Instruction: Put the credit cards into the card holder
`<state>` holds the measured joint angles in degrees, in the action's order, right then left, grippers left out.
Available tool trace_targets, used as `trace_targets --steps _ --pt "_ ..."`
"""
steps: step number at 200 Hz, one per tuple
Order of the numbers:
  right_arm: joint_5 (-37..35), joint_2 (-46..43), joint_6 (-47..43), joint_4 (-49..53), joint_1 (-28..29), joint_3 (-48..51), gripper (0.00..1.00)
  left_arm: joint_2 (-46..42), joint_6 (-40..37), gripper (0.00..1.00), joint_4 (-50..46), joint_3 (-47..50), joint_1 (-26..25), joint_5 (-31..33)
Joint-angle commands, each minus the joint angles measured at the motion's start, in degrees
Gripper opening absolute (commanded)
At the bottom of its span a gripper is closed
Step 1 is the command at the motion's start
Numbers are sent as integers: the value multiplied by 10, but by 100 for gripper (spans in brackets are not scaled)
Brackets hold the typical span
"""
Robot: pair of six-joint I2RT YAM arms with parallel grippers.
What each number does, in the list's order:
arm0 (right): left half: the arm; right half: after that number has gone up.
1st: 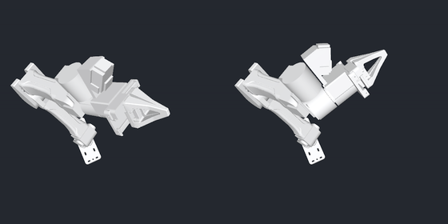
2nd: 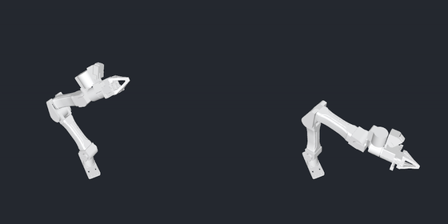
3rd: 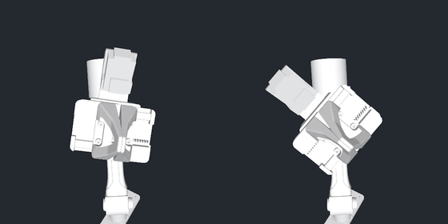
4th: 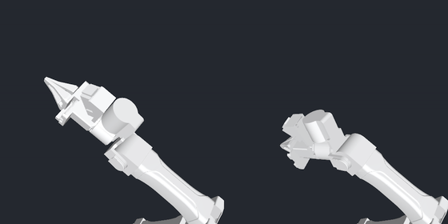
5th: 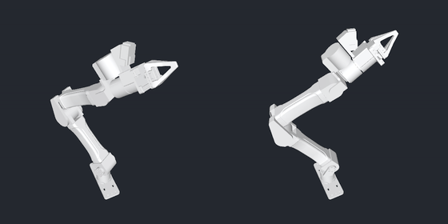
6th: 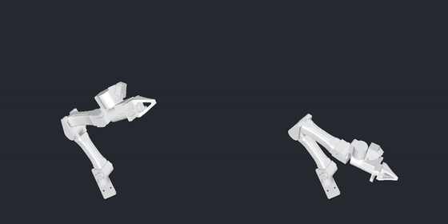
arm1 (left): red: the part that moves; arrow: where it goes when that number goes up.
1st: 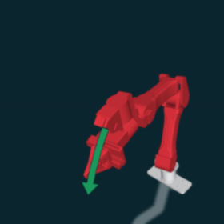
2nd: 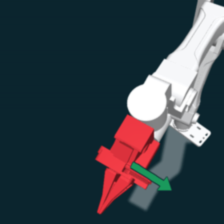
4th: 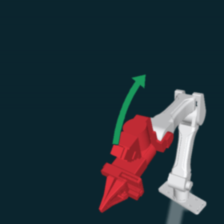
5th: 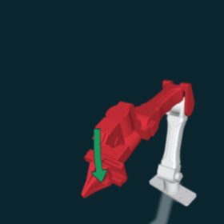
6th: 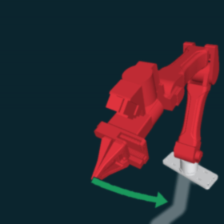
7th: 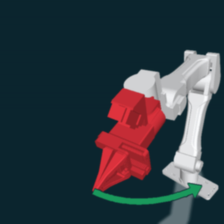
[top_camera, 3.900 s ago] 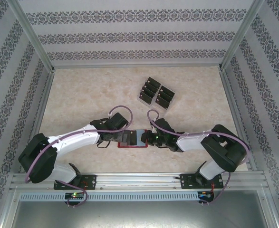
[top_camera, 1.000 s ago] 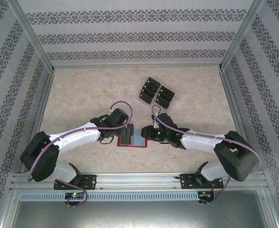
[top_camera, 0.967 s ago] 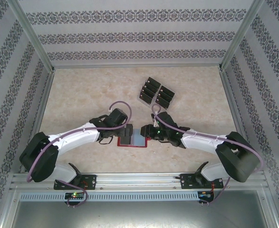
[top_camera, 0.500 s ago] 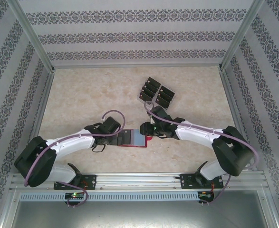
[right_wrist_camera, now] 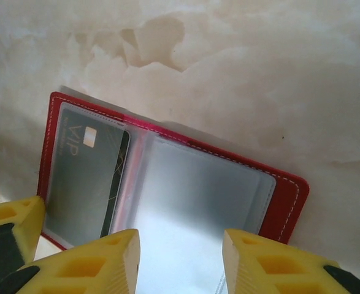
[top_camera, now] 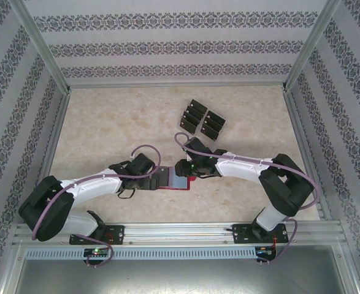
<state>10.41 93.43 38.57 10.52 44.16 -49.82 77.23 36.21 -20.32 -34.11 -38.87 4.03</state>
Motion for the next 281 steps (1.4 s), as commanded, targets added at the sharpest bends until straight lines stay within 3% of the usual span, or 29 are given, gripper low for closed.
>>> trace_targets --steps 1,157,281 --pt "-13 16 -12 8 9 -11 41 -4 -5 100 16 8 5 -6" --pt "38 61 15 -41 24 -20 43 23 0 100 38 9 6 -18" --pt "59 23 56 -74 25 -18 44 31 0 100 46 10 6 -22"
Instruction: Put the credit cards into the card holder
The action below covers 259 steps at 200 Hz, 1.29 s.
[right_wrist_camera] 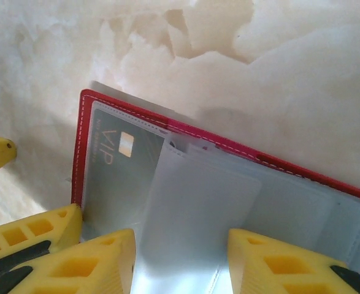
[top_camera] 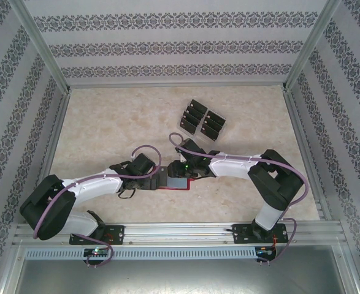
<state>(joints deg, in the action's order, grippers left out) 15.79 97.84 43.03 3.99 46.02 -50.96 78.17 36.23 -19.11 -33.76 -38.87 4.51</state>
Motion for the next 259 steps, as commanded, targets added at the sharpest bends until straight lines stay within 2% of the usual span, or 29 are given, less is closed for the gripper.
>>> trace_targets --steps 1,66,117,155,259 --pt "5 -21 12 -9 7 -6 44 22 0 100 34 6 6 -27" --pt "13 -14 20 -20 7 -7 44 20 0 100 33 7 6 -27" --pt "-40 -45 -9 30 7 -4 45 21 0 100 34 5 5 -28" --pt "-61 -38 -25 60 5 -13 47 22 -1 100 34 4 6 -29" --pt "-9 20 -8 16 9 -19 48 30 -1 100 38 3 5 -31"
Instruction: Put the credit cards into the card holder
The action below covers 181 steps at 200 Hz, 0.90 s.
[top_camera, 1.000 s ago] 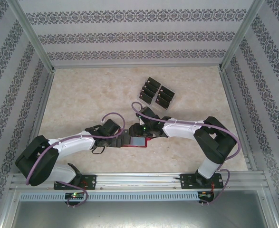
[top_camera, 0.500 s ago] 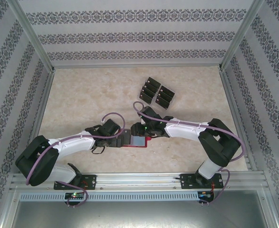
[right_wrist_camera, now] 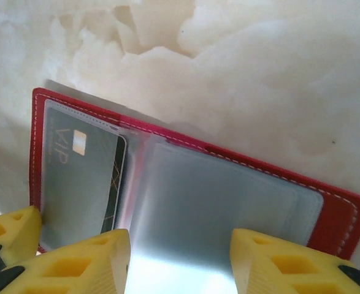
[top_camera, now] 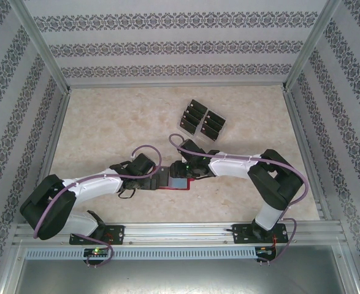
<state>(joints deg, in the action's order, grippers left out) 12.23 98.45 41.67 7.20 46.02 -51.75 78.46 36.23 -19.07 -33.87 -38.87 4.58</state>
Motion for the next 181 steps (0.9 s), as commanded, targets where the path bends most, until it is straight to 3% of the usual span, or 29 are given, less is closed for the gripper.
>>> trace_targets --steps 1,88,181 --pt "27 14 6 -17 9 -11 48 27 -1 100 38 4 5 -32" --pt "67 31 41 -59 17 -30 48 25 5 100 49 8 6 -37" --pt "67 42 50 -59 26 -48 48 -95 20 100 -16 19 5 -2"
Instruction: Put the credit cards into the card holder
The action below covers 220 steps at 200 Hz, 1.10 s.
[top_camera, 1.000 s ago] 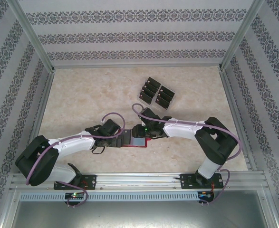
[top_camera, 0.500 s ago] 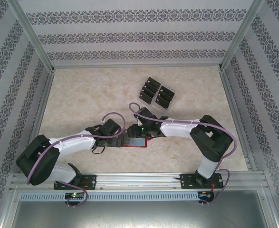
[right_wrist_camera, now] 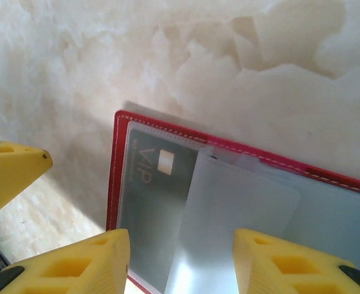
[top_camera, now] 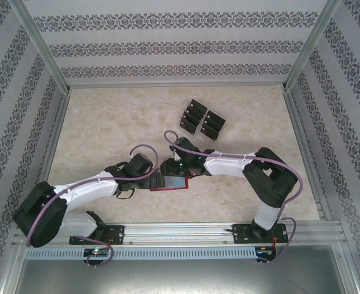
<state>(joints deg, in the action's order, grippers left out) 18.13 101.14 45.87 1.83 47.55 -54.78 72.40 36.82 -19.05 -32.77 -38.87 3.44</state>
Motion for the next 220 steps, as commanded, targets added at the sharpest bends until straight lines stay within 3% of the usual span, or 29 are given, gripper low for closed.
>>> trace_targets --steps 1,110,174,220 --pt "8 15 8 -5 11 -18 48 -36 14 100 -16 8 5 10" --pt "11 52 17 -2 36 -62 48 -87 6 100 -4 30 6 -25" --pt "8 58 30 -2 49 -80 48 -135 33 100 81 82 5 -65" --pt "-3 57 39 1 53 -81 48 -234 83 100 57 120 5 -10"
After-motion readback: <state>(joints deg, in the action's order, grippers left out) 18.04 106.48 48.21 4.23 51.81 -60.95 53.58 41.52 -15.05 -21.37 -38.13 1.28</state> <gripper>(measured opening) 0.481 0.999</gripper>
